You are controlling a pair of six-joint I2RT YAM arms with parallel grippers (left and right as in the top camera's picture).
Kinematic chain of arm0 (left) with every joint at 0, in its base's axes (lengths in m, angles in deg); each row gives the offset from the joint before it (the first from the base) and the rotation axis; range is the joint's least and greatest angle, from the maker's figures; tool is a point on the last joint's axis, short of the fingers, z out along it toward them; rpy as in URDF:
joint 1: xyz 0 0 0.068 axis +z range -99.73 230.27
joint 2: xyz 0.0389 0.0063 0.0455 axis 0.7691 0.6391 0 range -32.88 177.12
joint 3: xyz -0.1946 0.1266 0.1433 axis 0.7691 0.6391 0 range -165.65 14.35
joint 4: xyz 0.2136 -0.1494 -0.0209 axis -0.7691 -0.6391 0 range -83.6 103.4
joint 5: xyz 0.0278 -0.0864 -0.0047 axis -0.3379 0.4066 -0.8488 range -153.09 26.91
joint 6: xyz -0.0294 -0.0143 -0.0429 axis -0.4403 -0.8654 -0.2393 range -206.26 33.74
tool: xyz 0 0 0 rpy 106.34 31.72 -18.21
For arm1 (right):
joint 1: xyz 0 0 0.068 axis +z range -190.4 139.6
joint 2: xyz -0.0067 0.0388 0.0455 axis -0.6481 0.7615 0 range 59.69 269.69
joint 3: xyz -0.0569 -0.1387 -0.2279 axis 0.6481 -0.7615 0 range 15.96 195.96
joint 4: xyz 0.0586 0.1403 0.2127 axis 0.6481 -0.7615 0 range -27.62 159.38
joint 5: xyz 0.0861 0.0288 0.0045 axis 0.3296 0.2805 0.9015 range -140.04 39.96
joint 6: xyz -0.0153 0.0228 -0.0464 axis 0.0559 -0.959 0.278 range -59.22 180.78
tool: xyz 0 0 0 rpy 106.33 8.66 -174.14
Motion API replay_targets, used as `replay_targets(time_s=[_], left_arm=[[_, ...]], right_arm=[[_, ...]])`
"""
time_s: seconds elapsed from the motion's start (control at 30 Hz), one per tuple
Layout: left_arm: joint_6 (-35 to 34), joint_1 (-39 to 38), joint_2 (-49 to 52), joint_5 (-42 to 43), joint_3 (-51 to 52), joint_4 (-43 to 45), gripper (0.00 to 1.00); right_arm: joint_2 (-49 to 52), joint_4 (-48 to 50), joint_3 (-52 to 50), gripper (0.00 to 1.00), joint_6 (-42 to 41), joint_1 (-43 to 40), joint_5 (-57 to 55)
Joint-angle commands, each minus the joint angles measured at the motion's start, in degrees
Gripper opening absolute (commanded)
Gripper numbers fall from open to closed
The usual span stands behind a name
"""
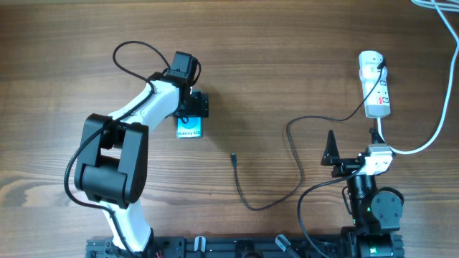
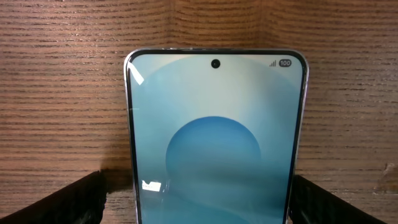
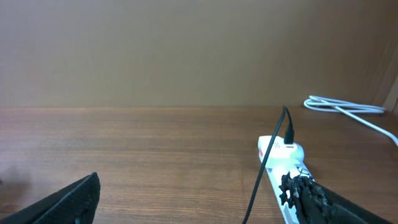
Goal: Plug charger to phone and switch on socket
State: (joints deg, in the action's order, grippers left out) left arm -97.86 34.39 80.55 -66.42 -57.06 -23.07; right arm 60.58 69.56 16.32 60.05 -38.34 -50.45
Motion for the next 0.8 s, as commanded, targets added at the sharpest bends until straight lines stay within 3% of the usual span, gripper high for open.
replay_targets(time_s=[0.0,0.77], left_arm=[[-0.5,-0.7,4.6,5.7,3.0,-1.9,0.95],[2.2,-0.8,4.6,10.6,3.0,-3.4,0.97]], right_arm=[[-0.6,0.2,-0.1,1.00,0.6,0.2,0.5],[-0.6,0.2,-0.1,1.00,0.6,0.2,0.5]])
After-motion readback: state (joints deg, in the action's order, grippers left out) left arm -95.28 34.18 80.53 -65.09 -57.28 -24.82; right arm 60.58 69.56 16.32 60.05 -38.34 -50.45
